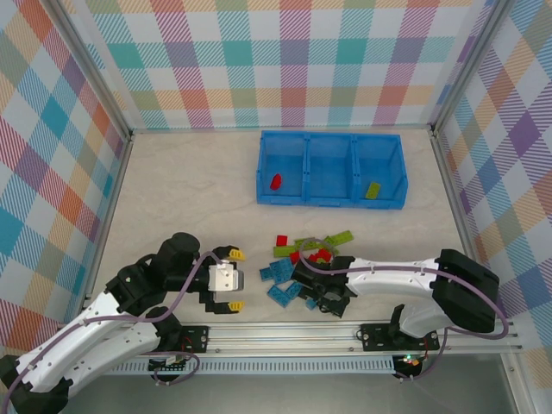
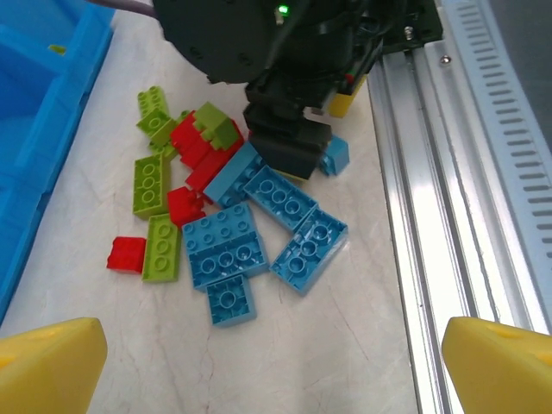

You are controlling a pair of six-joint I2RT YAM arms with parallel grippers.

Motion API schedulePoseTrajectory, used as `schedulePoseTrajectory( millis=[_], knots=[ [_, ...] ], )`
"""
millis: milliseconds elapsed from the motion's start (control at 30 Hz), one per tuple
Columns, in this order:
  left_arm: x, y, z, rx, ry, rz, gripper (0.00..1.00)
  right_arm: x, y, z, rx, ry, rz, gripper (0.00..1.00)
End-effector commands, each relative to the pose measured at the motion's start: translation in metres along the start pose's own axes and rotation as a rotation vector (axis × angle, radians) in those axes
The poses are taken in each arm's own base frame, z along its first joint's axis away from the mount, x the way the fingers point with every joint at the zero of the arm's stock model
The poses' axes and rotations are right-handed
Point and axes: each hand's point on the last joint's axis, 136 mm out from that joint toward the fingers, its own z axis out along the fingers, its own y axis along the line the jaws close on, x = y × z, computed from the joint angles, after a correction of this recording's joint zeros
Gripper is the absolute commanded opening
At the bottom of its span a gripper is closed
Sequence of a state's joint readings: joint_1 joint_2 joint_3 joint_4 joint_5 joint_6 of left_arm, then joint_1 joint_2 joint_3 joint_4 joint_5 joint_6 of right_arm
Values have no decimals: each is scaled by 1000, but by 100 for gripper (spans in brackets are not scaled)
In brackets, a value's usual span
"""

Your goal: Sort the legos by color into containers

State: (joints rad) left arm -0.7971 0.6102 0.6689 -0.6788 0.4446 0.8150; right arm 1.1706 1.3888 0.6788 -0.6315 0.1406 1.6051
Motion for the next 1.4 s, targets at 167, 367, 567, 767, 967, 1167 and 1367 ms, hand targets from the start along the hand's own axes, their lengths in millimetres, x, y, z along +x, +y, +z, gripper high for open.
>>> schedulePoseTrajectory(
  millis=[167,367,567,767,967,1167,1367],
  knots=[
    [-6,-15,3,72,-63,78,100,-2,-3,4,-11,-7,45,39],
    [-6,-18,5,85,-76,87,100,-22,2,-22,-43,-117,-62,19],
    [-9,0,9,-22,-107,76,100,-68,54,-105,-143,-410,-408,19],
    [-23,55,-6,-309,-175,-107,100,-159,100,-148,-256,-603,-532,14],
    [-13,96,-16,-509,-138,-318,100,-258,123,-136,-227,-633,-524,16],
    [-9,102,-13,-518,-104,-355,100,-316,143,-92,-245,-535,-469,19],
    [-6,101,-13,-525,-92,-334,100,-330,151,-73,-218,-488,-434,40]
  ],
)
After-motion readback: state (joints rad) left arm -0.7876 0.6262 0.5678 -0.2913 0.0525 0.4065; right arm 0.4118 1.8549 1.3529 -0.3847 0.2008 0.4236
